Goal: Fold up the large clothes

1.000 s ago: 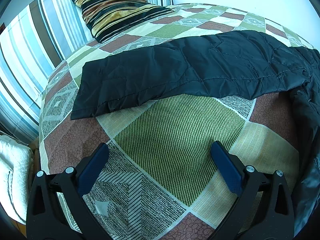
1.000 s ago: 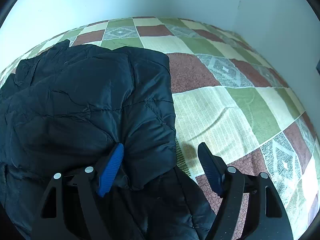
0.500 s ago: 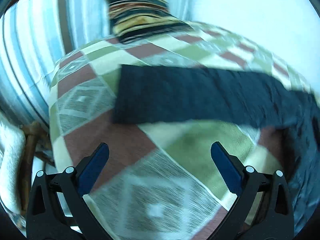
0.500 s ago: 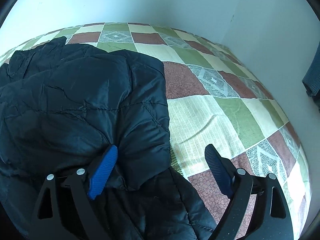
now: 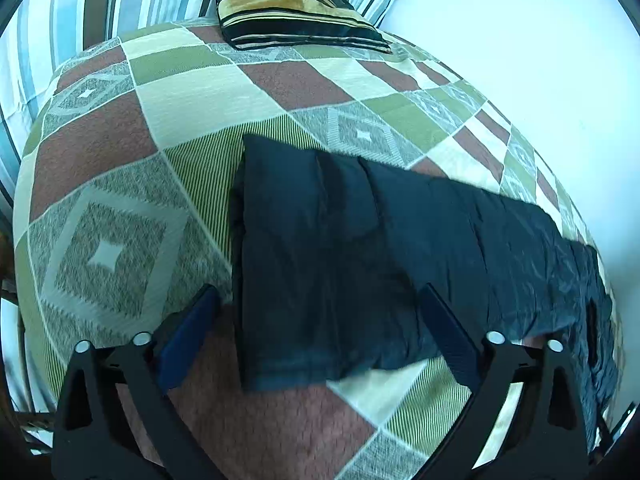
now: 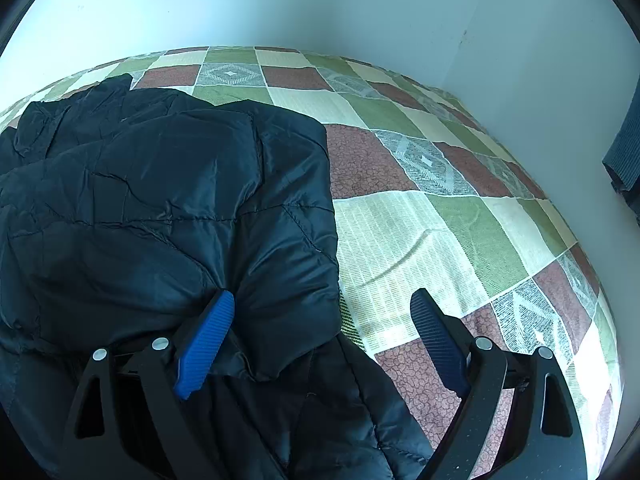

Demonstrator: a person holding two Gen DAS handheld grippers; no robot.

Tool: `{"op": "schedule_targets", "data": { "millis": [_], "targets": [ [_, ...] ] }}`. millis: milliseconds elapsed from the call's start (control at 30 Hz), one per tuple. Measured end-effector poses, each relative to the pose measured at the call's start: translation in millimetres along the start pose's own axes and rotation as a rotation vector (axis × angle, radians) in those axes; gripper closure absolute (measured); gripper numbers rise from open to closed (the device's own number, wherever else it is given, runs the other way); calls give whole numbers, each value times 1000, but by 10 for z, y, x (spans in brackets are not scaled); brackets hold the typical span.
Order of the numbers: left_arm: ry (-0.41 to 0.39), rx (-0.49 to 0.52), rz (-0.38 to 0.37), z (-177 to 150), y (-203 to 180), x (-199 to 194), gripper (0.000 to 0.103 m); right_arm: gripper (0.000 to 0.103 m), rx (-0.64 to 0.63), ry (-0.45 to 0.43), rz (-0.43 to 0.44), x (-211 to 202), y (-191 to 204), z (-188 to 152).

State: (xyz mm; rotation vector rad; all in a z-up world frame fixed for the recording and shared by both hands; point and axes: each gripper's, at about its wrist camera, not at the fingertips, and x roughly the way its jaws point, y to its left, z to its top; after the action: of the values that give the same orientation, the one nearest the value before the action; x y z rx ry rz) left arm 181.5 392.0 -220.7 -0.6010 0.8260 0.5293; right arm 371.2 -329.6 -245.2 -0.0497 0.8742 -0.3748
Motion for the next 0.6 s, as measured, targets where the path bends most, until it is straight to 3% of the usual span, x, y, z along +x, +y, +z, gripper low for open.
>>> {"op": "schedule_targets", "data": {
  "millis": [33,200,333,467,567,600],
  "targets": [
    [4,1,-10,28,8,7,18,15,-1,-1,-2,-1,-1,2],
    [15,-15,-55,57,111,-32,36,15,-4,-3,-9,-9,-2,3],
    [14,-27,-83,109,179,-2,36,15,-3,-3,-9,-12,2,1],
    [44,22,-80,207,137,89,35,15,-3,-4,-10,-13,2,2],
    [50,25,-93,216,143,59,60,15,-4,-3,-11,-13,3,3],
    [54,16,-112,212,164,52,75,15,-5,-4,-13,-12,0,5]
  ]
}}
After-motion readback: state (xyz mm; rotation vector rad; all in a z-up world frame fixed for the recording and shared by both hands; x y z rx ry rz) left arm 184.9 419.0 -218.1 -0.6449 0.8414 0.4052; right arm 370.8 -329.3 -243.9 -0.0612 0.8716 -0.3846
